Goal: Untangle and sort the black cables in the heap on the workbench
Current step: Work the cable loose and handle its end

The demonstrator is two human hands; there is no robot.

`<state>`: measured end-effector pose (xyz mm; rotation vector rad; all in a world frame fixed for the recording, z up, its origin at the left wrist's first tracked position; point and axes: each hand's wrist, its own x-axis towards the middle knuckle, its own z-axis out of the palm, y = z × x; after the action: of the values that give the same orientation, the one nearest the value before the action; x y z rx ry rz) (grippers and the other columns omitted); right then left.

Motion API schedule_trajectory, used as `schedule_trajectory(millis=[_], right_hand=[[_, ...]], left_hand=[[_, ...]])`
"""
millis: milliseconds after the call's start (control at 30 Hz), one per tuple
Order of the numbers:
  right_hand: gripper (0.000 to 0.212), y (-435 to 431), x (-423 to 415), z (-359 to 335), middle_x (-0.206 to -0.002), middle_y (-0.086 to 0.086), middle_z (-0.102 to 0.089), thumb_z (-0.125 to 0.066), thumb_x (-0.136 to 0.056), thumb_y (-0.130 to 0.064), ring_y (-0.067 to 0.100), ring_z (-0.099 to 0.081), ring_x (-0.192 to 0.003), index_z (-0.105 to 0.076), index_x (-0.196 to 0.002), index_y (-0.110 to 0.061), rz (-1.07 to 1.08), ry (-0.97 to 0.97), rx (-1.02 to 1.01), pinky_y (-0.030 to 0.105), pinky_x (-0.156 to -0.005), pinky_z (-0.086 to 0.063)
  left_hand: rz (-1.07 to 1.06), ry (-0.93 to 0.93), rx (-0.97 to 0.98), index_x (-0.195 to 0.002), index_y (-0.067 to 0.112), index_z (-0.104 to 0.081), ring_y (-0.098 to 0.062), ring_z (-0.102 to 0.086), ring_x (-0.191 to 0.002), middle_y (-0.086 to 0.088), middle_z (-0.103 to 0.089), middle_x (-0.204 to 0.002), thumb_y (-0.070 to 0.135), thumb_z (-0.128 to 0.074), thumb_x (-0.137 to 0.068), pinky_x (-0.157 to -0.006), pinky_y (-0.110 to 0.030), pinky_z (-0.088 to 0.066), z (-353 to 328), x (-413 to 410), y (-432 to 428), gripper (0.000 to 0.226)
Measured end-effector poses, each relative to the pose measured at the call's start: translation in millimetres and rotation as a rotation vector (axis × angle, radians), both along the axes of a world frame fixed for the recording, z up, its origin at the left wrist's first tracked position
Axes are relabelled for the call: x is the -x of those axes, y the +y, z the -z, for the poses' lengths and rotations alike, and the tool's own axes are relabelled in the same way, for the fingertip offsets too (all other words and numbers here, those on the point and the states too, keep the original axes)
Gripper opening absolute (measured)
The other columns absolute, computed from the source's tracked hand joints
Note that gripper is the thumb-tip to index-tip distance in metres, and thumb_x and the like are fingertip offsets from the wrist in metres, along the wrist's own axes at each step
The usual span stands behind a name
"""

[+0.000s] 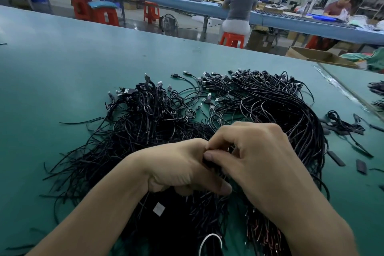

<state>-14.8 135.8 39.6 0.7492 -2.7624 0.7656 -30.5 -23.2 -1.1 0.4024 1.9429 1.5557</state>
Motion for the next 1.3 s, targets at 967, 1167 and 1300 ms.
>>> schedule_trajectory(millis=[967, 1167, 1300], right_hand=[[0.034, -29, 10, 24, -0.055, -0.014, -0.055, -0.061, -0.094, -0.017, -0.002, -0.046, -0.052, -0.074, -0.064, -0.027, 0.023, -0.599, 1.099, 0.01, -0.048, -0.038], [0.019, -14, 19, 24, -0.058, -0.007, -0.056, -0.063, -0.085, -0.025, 0.003, -0.045, -0.055, -0.073, -0.072, -0.017, 0.028, -0.555, 1.172, 0.012, -0.049, -0.04], [0.027, -1, 23, 22, -0.06, -0.013, -0.058, -0.062, -0.093, -0.021, -0.002, -0.05, -0.057, -0.074, -0.068, -0.024, 0.026, -0.397, 1.02, 0.011, -0.057, -0.043]], left_hand=[[-0.696, 0.483, -0.761, -0.063, 0.025, -0.073, 0.0, -0.062, -0.087, 0.012, -0.07, -0.082, 0.033, -0.062, -0.09, -0.087, -0.022, -0.042, -9, 4, 24, 0.031], [-0.626, 0.682, -0.353, -0.101, 0.035, -0.065, 0.001, -0.048, -0.129, 0.015, -0.057, -0.134, 0.044, -0.074, -0.073, -0.105, -0.021, -0.035, 2, 9, 12, 0.031], [-0.69, 0.78, -0.16, -0.113, 0.051, -0.05, 0.003, -0.054, -0.096, 0.018, -0.053, -0.11, 0.045, -0.083, -0.068, -0.073, -0.011, -0.042, 3, 12, 6, 0.056]])
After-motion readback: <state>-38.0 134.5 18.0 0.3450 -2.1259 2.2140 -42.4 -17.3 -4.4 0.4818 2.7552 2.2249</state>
